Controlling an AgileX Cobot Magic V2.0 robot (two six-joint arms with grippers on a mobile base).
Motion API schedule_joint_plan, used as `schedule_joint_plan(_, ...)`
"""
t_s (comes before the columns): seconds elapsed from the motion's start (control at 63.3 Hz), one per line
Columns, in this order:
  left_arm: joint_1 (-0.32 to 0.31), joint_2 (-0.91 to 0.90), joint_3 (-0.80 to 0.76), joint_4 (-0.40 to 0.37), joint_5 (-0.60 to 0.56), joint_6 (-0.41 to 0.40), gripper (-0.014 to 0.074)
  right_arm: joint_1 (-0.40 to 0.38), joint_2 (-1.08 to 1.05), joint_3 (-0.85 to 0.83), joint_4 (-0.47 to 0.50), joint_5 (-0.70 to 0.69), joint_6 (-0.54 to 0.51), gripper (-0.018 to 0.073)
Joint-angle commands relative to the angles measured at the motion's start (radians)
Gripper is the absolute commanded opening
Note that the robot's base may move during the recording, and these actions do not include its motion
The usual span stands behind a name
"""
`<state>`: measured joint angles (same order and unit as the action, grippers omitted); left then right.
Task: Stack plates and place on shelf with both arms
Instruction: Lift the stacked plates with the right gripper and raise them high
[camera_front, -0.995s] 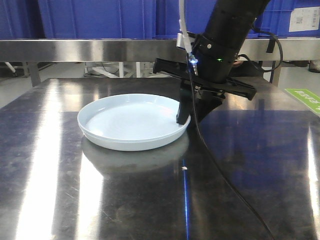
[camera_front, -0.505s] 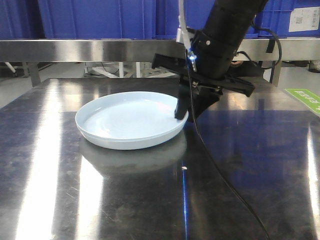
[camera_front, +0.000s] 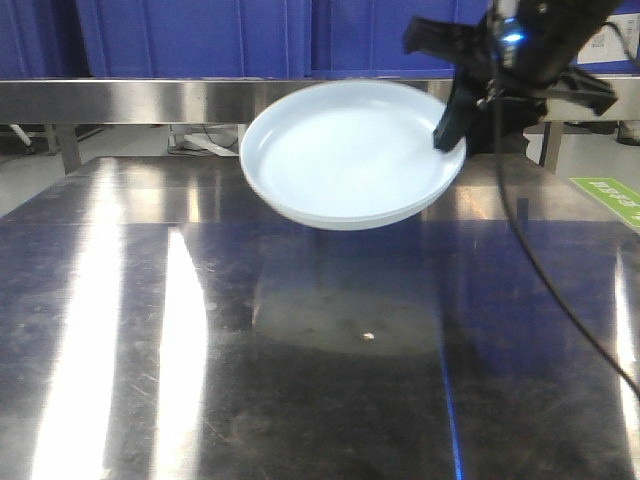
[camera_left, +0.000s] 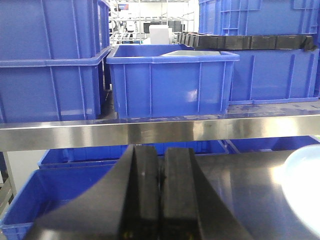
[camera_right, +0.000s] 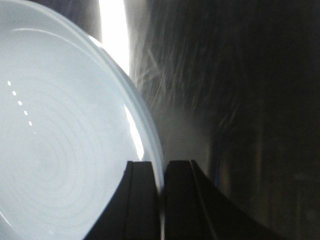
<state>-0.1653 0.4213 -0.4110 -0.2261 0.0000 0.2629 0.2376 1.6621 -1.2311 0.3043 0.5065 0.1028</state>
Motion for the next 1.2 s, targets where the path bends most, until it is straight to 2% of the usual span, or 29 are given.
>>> schedule_joint_plan(0.0,0.000,0.008,-0.029,-0.003,-0.083,-0.004,0.0080,-0.015,-0.121,0.052,0.017,-0.202,-0.040,0.0049)
schedule_joint_plan(0.316,0.000,0.008,-0.029,-0.003,-0.083,-0.004,0.0080,-0.022,-0.369,0.390,-0.007,-0.591,-0.044,0.0051)
schedule_joint_plan(0.458,0.000,0.008,-0.029,-0.003,-0.083,-0.004,0.0080,-0.022,-0.473,0.535,-0.054,-0.698,-0.044,0.0051)
schedule_joint_plan(0.758,0.000,0.008,-0.029,-0.003,-0.083,-0.004,0.0080,-0.022,-0.739,0.734,-0.150,-0.685,-0.044,0.0050)
schedule_joint_plan(0.979,0.000,0.008,-0.029,-0.003,-0.083,-0.004,0.0080,-0.022,-0.951,0.823,-0.152,-0.680,-0.044,0.0050)
schedule_joint_plan(1.184,0.000,0.008,-0.029,-0.003,-0.083,-0.004,0.0080,-0.022,-1.102,0.836,-0.152,-0.635,-0.044,0.0050)
